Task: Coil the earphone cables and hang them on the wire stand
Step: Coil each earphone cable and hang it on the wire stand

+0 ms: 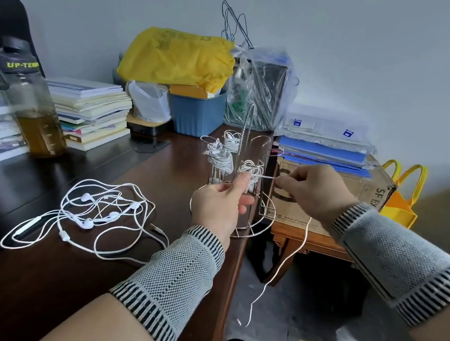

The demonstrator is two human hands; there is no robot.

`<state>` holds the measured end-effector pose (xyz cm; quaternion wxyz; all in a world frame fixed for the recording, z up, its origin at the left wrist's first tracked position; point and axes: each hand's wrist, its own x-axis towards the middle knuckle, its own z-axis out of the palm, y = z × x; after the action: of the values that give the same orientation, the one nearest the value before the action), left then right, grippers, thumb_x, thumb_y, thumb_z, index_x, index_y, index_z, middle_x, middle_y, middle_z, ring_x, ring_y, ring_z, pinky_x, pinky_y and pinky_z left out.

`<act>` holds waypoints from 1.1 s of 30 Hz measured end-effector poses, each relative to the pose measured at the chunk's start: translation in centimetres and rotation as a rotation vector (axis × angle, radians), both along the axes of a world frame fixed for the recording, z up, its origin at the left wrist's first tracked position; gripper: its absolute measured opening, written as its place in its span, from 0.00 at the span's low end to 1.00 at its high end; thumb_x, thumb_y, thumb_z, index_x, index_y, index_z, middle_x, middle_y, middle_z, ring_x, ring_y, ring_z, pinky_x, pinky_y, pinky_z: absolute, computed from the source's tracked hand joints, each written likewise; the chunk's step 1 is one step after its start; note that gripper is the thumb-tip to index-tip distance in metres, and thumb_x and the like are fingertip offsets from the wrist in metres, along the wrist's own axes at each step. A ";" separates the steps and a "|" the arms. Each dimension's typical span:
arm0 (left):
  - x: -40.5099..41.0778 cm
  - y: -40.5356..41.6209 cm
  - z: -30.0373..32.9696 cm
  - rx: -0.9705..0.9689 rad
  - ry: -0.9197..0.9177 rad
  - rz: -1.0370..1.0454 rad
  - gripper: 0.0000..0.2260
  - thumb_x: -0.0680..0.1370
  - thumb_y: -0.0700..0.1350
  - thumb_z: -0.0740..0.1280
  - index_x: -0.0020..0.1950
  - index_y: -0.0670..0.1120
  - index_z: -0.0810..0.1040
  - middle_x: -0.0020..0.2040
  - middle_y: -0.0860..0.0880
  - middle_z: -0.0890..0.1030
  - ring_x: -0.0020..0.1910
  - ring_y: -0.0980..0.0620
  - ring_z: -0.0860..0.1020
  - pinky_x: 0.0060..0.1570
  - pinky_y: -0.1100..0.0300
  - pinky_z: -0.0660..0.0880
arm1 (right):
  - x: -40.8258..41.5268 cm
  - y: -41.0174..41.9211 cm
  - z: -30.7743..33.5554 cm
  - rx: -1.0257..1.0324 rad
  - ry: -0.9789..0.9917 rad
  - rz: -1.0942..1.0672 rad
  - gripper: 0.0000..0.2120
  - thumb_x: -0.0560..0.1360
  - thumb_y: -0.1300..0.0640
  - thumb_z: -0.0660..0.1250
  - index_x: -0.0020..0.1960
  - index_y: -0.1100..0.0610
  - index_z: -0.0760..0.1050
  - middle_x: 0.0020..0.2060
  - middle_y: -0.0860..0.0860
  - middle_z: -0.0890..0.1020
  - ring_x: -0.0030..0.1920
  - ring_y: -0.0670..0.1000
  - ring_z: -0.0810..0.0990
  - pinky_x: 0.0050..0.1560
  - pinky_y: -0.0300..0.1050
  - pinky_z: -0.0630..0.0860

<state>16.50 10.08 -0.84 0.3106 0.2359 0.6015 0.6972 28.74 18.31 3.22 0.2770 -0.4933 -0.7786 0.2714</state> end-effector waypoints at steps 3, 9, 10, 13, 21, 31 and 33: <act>-0.1 0.0 -0.1 0.003 -0.005 -0.003 0.13 0.74 0.54 0.72 0.40 0.45 0.82 0.30 0.51 0.83 0.23 0.61 0.72 0.24 0.70 0.70 | 0.9 0.4 1.9 0.069 -0.105 -0.045 0.12 0.76 0.51 0.68 0.42 0.60 0.80 0.32 0.54 0.81 0.28 0.47 0.73 0.29 0.41 0.71; -0.1 0.1 -0.2 0.000 -0.023 -0.022 0.15 0.73 0.56 0.73 0.41 0.43 0.82 0.28 0.52 0.82 0.23 0.61 0.73 0.25 0.70 0.70 | -2.1 -1.0 5.9 0.490 -0.307 -0.020 0.11 0.75 0.55 0.66 0.36 0.58 0.77 0.34 0.55 0.80 0.37 0.55 0.77 0.38 0.42 0.70; -0.1 0.0 -0.2 0.004 -0.031 -0.026 0.15 0.73 0.56 0.73 0.41 0.43 0.82 0.28 0.52 0.82 0.24 0.61 0.73 0.25 0.70 0.70 | -2.9 -1.0 6.5 0.493 -0.309 -0.009 0.10 0.75 0.55 0.67 0.38 0.59 0.78 0.34 0.55 0.79 0.37 0.55 0.77 0.38 0.42 0.70; -0.1 -0.1 -0.1 0.029 -0.064 -0.040 0.16 0.72 0.56 0.73 0.43 0.42 0.81 0.28 0.51 0.82 0.23 0.61 0.73 0.26 0.70 0.71 | -5.3 -1.0 7.5 0.382 -0.324 0.079 0.09 0.75 0.55 0.68 0.45 0.61 0.81 0.39 0.55 0.81 0.40 0.53 0.79 0.38 0.42 0.75; -0.3 0.2 -0.3 0.009 -0.021 -0.012 0.18 0.73 0.57 0.73 0.44 0.41 0.80 0.28 0.51 0.82 0.22 0.61 0.73 0.25 0.70 0.71 | -6.4 -3.3 7.3 0.332 -0.598 0.287 0.16 0.80 0.53 0.60 0.52 0.62 0.81 0.47 0.56 0.83 0.46 0.55 0.81 0.45 0.44 0.77; -0.1 0.3 0.0 0.014 -0.010 0.012 0.11 0.78 0.40 0.68 0.35 0.39 0.74 0.18 0.53 0.74 0.17 0.61 0.69 0.21 0.68 0.66 | -4.6 -5.2 3.3 1.164 -0.536 0.343 0.08 0.60 0.65 0.73 0.29 0.63 0.73 0.31 0.56 0.68 0.27 0.52 0.65 0.25 0.40 0.60; -0.1 0.4 -0.2 0.052 -0.023 -0.007 0.13 0.78 0.37 0.66 0.33 0.39 0.73 0.18 0.53 0.72 0.17 0.60 0.68 0.24 0.64 0.67 | -3.7 -5.0 2.0 1.210 -0.520 0.370 0.08 0.59 0.64 0.74 0.29 0.62 0.74 0.32 0.56 0.72 0.27 0.54 0.70 0.26 0.37 0.56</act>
<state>16.37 10.52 -1.07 0.3138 0.2378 0.5788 0.7141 25.01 13.28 5.26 0.2570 -0.1596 -0.9059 -0.2963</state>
